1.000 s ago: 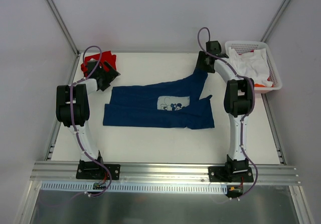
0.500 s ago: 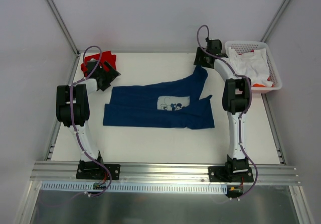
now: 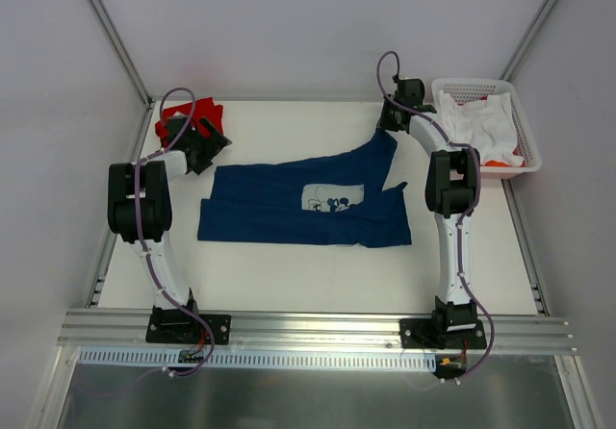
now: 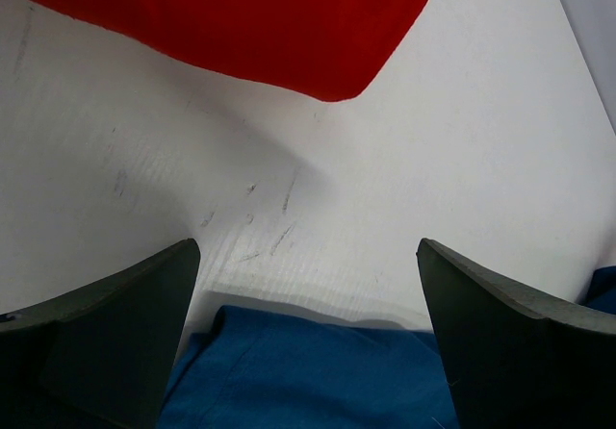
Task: Fold and stack the t-shirts
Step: Grap the side of the flattened tshirt furthest away from the robot with both arms
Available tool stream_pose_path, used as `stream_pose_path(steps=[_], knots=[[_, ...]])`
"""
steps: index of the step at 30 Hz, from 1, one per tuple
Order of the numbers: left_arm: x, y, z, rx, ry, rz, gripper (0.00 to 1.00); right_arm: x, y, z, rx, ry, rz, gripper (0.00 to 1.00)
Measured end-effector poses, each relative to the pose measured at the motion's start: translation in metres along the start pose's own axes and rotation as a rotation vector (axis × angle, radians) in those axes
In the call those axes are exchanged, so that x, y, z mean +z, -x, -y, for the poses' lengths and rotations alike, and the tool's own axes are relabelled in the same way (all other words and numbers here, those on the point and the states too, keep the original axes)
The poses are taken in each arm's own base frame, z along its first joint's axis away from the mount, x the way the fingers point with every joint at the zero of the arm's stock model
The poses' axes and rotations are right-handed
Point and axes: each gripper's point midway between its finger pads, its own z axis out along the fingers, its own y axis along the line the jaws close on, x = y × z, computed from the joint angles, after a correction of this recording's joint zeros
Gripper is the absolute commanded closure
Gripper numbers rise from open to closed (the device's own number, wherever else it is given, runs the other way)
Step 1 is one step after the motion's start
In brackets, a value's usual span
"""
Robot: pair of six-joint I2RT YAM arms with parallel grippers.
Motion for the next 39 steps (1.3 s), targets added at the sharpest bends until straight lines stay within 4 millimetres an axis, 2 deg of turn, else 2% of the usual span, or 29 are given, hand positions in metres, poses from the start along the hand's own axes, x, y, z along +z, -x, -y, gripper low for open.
stream_pose_path(steps=[2, 10, 14, 22, 26, 30, 39], knots=[[0.0, 0.0, 0.0, 0.0, -0.001, -0.001, 0.01, 0.0, -0.001, 0.0, 0.002, 0.0, -0.002, 0.99], [0.003, 0.0, 0.004, 0.0, -0.015, -0.017, 0.02, 0.006, -0.02, 0.005, 0.026, -0.002, -0.028, 1.0], [0.011, 0.0, 0.012, -0.008, -0.044, -0.039, 0.06, 0.002, -0.02, 0.004, 0.026, 0.0, -0.026, 1.0], [0.014, -0.005, 0.019, -0.015, -0.043, -0.055, 0.05, -0.01, -0.016, 0.002, 0.025, 0.003, -0.017, 1.0], [0.004, -0.013, 0.011, -0.011, 0.026, -0.06, 0.05, -0.013, -0.017, 0.001, 0.026, 0.008, -0.02, 1.0], [-0.015, -0.023, -0.006, 0.003, 0.122, -0.067, 0.05, -0.016, -0.022, 0.0, 0.029, 0.016, -0.03, 1.0], [-0.035, -0.028, -0.034, 0.033, 0.252, -0.055, 0.04, -0.021, -0.017, -0.004, 0.029, 0.03, -0.015, 1.0]])
